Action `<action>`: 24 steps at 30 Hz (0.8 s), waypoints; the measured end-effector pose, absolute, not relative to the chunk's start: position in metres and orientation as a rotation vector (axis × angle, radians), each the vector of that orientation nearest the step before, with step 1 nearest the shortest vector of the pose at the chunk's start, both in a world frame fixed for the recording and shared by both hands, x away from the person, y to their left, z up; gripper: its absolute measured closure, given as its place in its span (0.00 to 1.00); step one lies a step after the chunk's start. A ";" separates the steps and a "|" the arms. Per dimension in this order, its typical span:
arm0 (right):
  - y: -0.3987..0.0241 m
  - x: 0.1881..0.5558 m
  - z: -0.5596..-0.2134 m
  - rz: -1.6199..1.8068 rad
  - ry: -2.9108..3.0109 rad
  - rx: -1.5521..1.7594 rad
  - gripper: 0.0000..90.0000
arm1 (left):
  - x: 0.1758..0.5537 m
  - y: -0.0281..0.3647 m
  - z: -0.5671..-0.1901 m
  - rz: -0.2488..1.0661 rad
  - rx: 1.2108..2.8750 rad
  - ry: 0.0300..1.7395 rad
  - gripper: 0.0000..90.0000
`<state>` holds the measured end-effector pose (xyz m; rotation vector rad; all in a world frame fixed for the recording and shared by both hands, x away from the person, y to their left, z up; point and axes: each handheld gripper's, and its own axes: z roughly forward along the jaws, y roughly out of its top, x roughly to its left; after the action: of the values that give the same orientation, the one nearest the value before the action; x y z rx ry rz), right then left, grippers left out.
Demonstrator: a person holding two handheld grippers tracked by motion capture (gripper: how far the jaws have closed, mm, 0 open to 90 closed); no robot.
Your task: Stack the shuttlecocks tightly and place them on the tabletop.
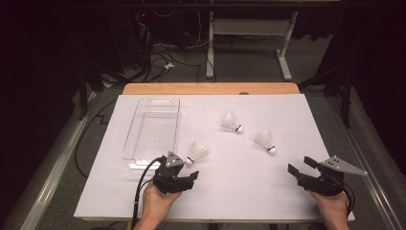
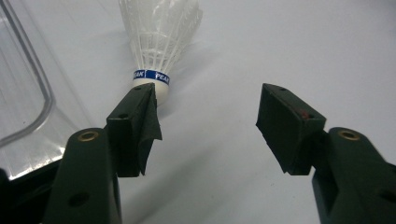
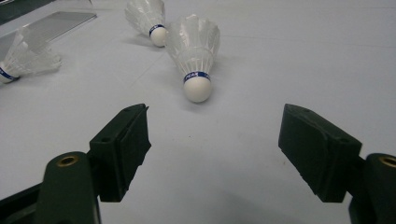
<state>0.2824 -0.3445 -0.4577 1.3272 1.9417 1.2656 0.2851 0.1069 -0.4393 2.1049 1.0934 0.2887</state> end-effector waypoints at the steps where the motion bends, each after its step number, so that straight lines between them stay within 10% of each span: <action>1: -0.344 0.282 -0.458 1.266 1.942 1.326 0.28 | 0.286 0.106 -0.438 0.285 2.111 1.098 0.43; 24: -0.345 0.283 -0.458 1.274 1.948 1.322 0.28 | 0.314 0.092 -0.418 0.251 2.145 1.159 0.41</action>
<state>0.2831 -0.3451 -0.4579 1.3220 1.9483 1.2737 0.3143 0.0919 -0.4181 2.1453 1.1588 0.2510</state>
